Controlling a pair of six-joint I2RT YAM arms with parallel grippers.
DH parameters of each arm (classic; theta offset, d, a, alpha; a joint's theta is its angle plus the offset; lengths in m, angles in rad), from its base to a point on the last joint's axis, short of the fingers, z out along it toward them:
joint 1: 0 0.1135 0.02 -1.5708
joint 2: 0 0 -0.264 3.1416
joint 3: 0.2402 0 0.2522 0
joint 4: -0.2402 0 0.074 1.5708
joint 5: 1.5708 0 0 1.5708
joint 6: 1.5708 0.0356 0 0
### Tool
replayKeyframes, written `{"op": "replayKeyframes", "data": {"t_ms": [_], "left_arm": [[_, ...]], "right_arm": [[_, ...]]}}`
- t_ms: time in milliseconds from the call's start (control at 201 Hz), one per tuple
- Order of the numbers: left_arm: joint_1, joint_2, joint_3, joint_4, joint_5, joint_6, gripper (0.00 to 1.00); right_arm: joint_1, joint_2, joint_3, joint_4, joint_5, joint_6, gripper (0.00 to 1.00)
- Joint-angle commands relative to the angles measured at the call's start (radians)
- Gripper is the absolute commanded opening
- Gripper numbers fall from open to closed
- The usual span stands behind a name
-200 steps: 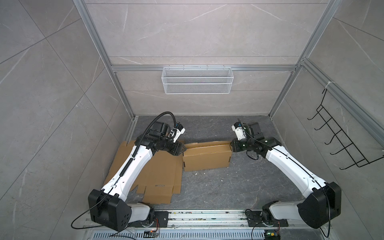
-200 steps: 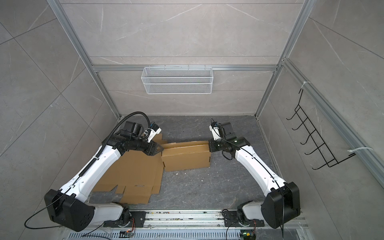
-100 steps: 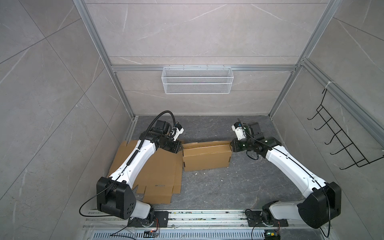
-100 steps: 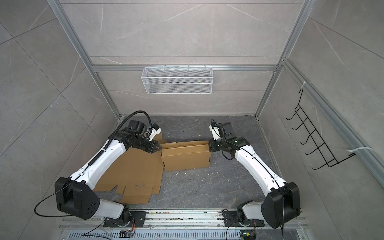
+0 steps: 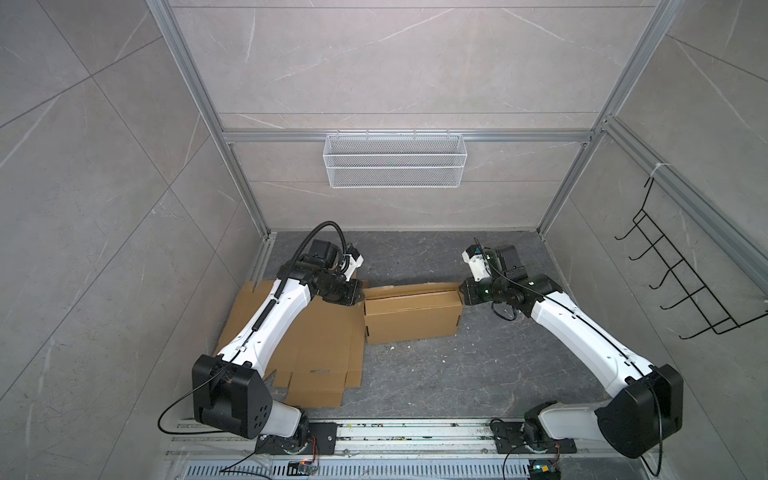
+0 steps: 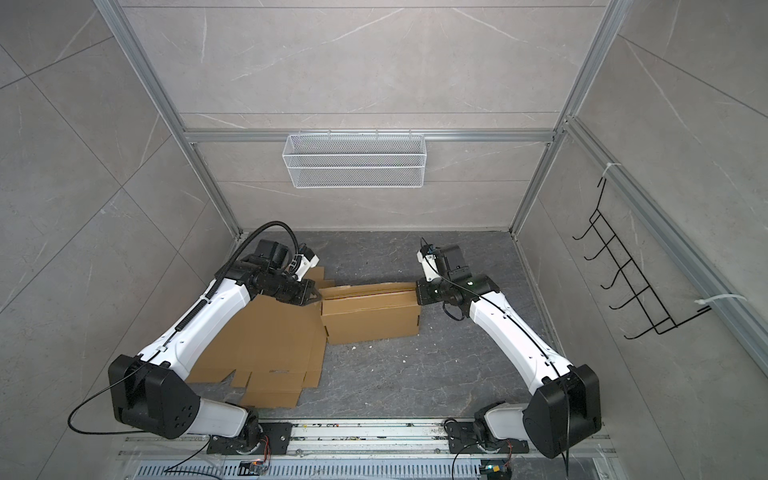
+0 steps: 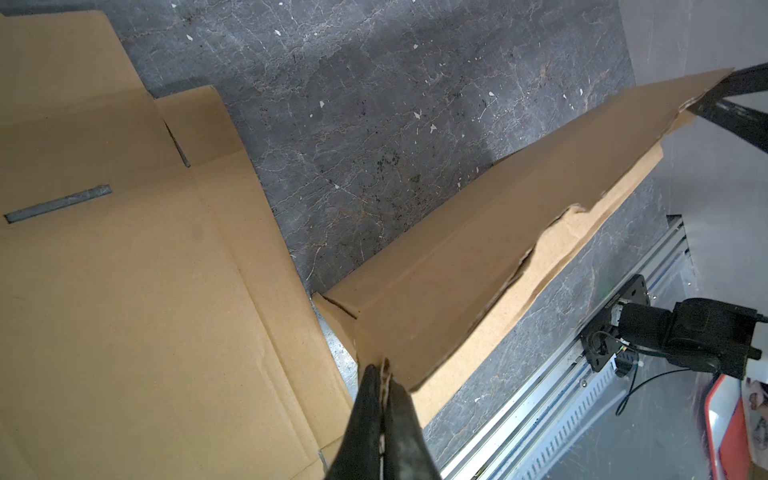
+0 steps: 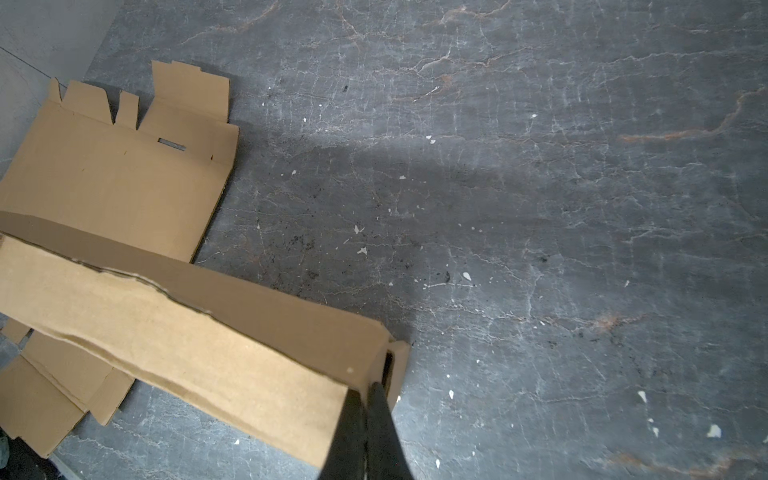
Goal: Fold the paper box
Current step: 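Hold both box ends with the grippers, squaring the box walls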
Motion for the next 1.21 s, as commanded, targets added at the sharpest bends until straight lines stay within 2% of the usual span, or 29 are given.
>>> {"op": "replayKeyframes", "data": {"t_ms": [0, 134, 383, 946, 1204], "left_arm": [[-0.017, -0.025, -0.02, 0.048, 0.029, -0.145, 0.02], [-0.021, -0.071, -0.086, 0.109, -0.025, -0.225, 0.01], [-0.053, -0.137, -0.192, 0.244, -0.043, -0.343, 0.02], [-0.088, -0.221, -0.377, 0.368, -0.109, -0.37, 0.0], [-0.107, -0.266, -0.461, 0.409, -0.142, -0.332, 0.0]], "right_arm": [[0.019, -0.012, -0.031, -0.073, -0.003, 0.043, 0.0], [0.025, -0.019, -0.05, -0.059, 0.002, 0.077, 0.0], [0.036, -0.043, -0.076, -0.047, 0.035, 0.116, 0.0], [0.046, -0.042, -0.084, -0.042, 0.058, 0.134, 0.0], [0.049, -0.049, -0.081, -0.033, 0.033, 0.152, 0.0]]}}
